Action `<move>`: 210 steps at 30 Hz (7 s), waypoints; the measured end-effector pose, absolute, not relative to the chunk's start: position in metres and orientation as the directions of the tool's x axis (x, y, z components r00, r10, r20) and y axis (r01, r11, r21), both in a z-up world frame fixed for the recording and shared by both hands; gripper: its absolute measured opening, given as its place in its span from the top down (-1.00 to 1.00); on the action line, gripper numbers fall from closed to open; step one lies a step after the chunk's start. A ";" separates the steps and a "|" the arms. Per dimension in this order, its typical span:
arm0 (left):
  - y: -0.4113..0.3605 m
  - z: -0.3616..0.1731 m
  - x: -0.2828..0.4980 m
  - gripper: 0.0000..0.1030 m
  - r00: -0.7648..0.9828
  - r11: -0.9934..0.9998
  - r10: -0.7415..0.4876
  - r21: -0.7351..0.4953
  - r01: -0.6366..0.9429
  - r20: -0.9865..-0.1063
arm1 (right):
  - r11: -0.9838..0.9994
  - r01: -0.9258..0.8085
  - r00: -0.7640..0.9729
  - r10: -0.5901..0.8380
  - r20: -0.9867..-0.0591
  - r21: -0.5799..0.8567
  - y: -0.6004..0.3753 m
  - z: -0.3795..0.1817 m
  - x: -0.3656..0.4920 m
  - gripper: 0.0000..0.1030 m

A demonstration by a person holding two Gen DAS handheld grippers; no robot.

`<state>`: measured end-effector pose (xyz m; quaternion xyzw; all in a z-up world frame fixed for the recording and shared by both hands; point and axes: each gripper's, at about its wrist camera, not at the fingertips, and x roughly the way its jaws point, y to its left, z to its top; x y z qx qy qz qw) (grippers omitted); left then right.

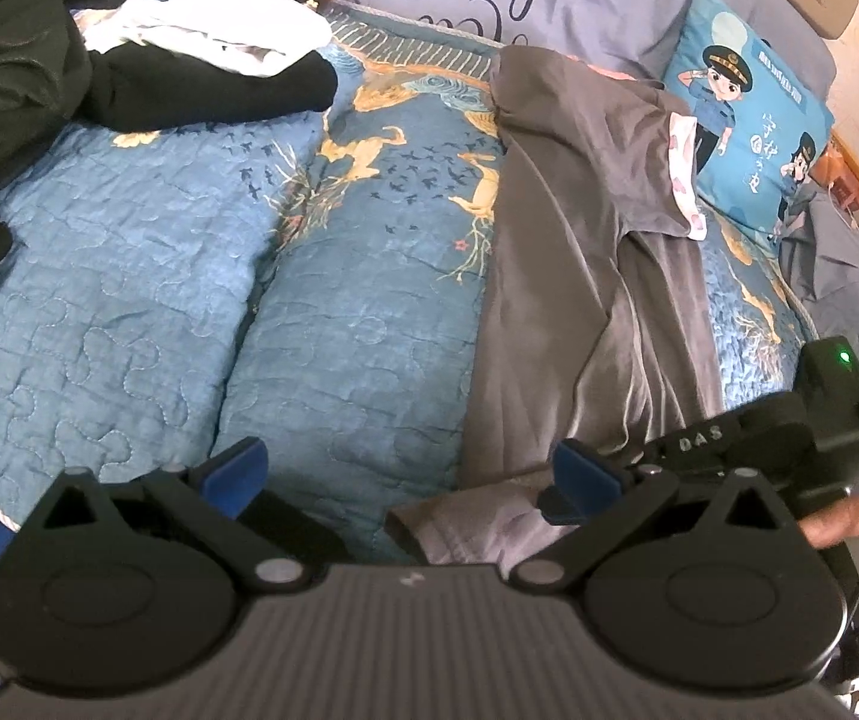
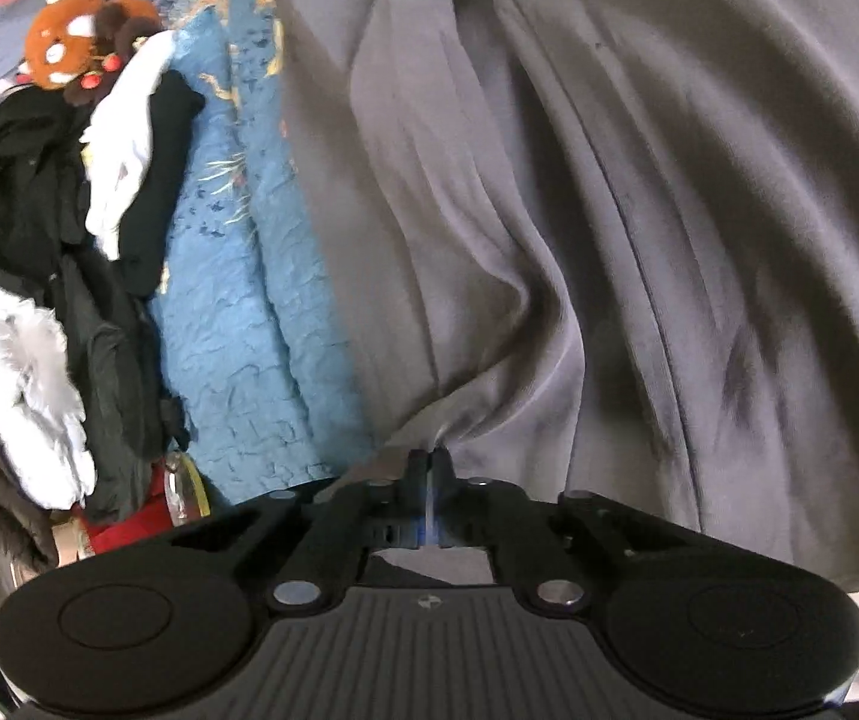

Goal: Fold clothes

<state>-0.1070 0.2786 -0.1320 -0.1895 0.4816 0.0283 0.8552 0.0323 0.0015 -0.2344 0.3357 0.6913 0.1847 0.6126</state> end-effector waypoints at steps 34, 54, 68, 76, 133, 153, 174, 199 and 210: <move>0.260 -0.144 -0.094 -0.99 0.461 0.950 -0.126 -0.240 -0.198 -0.878 | 0.780 -0.024 0.006 0.625 -0.781 0.625 -0.034 -0.220 0.005 0.25; 0.216 -0.140 -0.081 -0.99 0.535 0.990 0.096 0.138 0.038 -0.839 | 0.453 0.090 0.152 0.874 -0.462 0.887 -0.101 -0.140 0.013 0.97; 0.141 -0.187 -0.044 -0.99 0.453 0.977 -0.054 0.045 0.206 -0.890 | 0.625 0.248 0.244 0.699 -0.672 0.740 -0.176 -0.192 0.008 0.93; 0.131 -0.180 -0.078 -0.99 0.407 0.954 -0.211 -0.097 0.284 -0.889 | 0.719 0.200 0.234 0.624 -0.745 0.665 -0.183 -0.204 -0.008 0.76; 0.231 -0.125 -0.100 -0.99 0.536 0.995 -0.011 -0.065 -0.082 -0.844 | -0.201 -0.965 -0.242 0.424 -0.873 0.170 0.056 -0.143 -0.086 0.93; 0.219 -0.124 -0.099 -0.99 0.527 0.996 -0.023 -0.065 -0.061 -0.849 | 0.032 -0.903 -0.367 0.460 -0.809 0.428 0.012 -0.173 -0.086 0.31; 0.179 -0.120 -0.088 -0.99 0.516 0.999 -0.028 -0.014 0.030 -0.856 | 0.571 -0.590 -0.030 0.691 -0.722 0.571 -0.063 -0.194 -0.018 0.95; 0.191 -0.122 -0.086 -0.99 0.506 0.999 -0.035 -0.039 0.003 -0.862 | 0.713 -0.560 -0.069 0.467 -0.882 0.422 -0.078 -0.216 -0.033 0.76; 0.151 -0.139 -0.048 -0.99 0.483 0.984 -0.136 -0.062 0.165 -0.865 | 0.739 -0.557 0.190 0.559 -0.807 0.380 -0.104 -0.157 0.037 0.27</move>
